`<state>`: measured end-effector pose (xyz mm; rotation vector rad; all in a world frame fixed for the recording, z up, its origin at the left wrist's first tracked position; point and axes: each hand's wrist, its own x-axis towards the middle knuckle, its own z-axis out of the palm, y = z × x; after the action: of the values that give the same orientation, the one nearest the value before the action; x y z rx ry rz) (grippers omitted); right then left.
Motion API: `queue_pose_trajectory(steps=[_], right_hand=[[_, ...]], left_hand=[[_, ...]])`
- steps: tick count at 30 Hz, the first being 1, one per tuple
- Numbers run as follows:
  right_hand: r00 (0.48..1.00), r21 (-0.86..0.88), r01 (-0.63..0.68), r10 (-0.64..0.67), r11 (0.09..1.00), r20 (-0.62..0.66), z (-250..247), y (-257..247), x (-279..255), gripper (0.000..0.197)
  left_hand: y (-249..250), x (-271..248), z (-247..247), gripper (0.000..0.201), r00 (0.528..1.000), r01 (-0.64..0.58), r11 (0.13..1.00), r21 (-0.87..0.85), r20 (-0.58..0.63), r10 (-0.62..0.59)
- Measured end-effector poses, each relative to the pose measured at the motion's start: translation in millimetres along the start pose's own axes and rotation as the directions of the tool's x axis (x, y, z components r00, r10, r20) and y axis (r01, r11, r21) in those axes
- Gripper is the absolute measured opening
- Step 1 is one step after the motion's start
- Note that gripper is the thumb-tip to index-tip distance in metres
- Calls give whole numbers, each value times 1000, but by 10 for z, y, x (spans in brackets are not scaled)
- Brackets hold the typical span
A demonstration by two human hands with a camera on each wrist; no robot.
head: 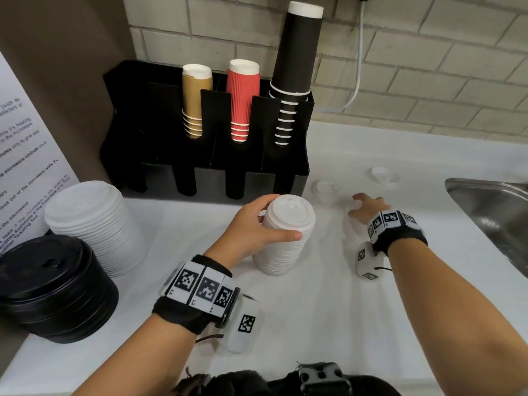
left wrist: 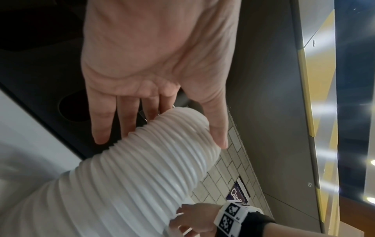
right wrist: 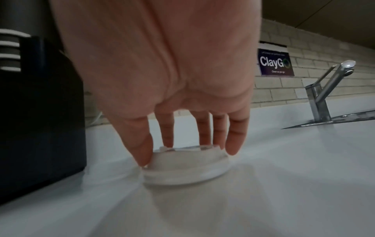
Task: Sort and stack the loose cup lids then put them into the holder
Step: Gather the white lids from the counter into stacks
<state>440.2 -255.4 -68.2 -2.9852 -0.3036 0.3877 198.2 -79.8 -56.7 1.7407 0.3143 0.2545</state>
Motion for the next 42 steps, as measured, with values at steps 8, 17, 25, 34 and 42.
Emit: queue_pose_trajectory(steps=[8, 17, 25, 34, 42], right_hand=[[951, 801, 301, -229, 517, -209, -273, -214, -618, 23], [722, 638, 679, -483, 362, -495, -1, -496, -1377, 45], [690, 561, 714, -560, 420, -459, -54, -549, -1375, 39], [643, 397, 760, -687, 515, -339, -190, -677, -1397, 35], [626, 360, 774, -719, 522, -302, -217, -670, -1403, 42]], left_hand=[[-19, 1, 36, 70, 999, 4, 1000, -16, -32, -5], [-29, -28, 77, 72, 996, -11, 1000, -1, -84, 11], [-13, -27, 91, 80, 998, -2, 1000, 11, -67, 2], [-8, -5, 100, 73, 998, -14, 1000, -11, -59, 13], [3, -21, 73, 86, 999, -47, 998, -52, -26, 45]])
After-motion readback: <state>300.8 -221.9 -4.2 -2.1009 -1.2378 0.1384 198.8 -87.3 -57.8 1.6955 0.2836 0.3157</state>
